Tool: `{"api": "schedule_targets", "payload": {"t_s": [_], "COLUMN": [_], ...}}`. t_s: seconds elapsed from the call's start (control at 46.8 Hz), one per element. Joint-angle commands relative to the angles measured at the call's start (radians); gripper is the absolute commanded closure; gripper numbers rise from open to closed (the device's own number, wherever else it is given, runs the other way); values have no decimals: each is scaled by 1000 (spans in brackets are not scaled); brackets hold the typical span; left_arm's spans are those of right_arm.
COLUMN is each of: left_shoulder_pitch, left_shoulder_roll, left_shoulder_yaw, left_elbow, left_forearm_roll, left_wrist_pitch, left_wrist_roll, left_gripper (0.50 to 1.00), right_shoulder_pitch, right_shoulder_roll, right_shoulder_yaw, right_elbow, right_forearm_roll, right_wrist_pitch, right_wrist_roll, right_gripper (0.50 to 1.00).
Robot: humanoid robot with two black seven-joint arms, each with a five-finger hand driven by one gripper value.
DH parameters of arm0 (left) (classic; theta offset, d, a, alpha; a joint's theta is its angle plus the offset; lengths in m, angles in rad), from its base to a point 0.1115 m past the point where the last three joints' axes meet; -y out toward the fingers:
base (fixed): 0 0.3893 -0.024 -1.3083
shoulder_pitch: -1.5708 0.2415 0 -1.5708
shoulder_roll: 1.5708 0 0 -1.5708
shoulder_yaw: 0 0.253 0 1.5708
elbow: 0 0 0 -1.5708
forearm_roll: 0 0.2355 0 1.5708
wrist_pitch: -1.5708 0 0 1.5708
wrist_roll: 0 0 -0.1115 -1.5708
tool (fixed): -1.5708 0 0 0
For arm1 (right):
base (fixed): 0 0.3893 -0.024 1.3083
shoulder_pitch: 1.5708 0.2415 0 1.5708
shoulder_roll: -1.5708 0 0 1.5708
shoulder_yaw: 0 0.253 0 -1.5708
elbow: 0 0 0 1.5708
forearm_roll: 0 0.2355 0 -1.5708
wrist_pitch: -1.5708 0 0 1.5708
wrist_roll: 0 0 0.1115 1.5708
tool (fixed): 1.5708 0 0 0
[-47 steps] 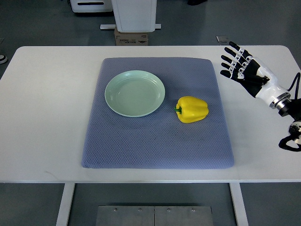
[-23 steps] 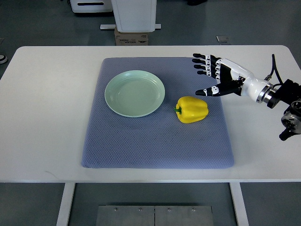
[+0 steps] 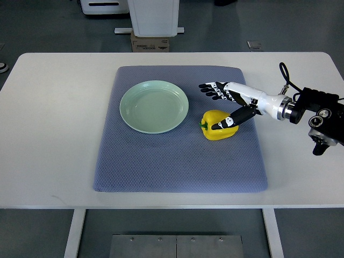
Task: Place yellow pepper on plate with right hand
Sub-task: 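Close the right hand fingers around the yellow pepper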
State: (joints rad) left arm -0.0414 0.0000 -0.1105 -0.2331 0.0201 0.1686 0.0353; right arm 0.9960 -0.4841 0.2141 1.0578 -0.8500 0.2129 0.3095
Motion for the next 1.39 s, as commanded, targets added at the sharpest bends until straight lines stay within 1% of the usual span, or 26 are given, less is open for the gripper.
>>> {"api": "schedule_targets", "payload": {"t_s": [0.0, 0.086, 0.299, 0.535, 0.727, 0.834, 1.005, 1.048, 1.112, 1.369], "left_shoulder_pitch": [0, 0, 0, 0, 0, 0, 0, 0, 0, 0], "left_shoulder_roll": [0, 0, 0, 0, 0, 0, 0, 0, 0, 0], "left_shoulder_yaw": [0, 0, 0, 0, 0, 0, 0, 0, 0, 0], "left_elbow": [0, 0, 0, 0, 0, 0, 0, 0, 0, 0], "left_forearm_roll": [0, 0, 0, 1, 0, 0, 0, 0, 0, 0], "left_wrist_pitch": [0, 0, 0, 0, 0, 0, 0, 0, 0, 0], "left_wrist_roll": [0, 0, 0, 0, 0, 0, 0, 0, 0, 0], "left_gripper": [500, 500, 500, 500, 500, 500, 500, 500, 500, 500], "right_shoulder_pitch": [19, 30, 39, 44, 44, 46, 44, 44, 44, 43], "right_shoulder_roll": [2, 4, 6, 12, 25, 35, 38, 41, 44, 61], "right_shoulder_yaw": [-36, -70, -101, -142, -183, -188, -191, -191, -191, -193], "right_elbow": [-2, -4, -5, -15, -24, -27, -36, -41, -51, -88], "right_forearm_roll": [-1, -6, -37, -53, -60, -60, -64, -69, -72, -81], "right_wrist_pitch": [-36, -55, -64, -67, -118, -122, -124, -124, -124, -124], "right_wrist_roll": [3, 11, 13, 13, 13, 13, 13, 13, 13, 13], "right_gripper": [551, 551, 553, 576, 582, 592, 634, 657, 676, 701]}}
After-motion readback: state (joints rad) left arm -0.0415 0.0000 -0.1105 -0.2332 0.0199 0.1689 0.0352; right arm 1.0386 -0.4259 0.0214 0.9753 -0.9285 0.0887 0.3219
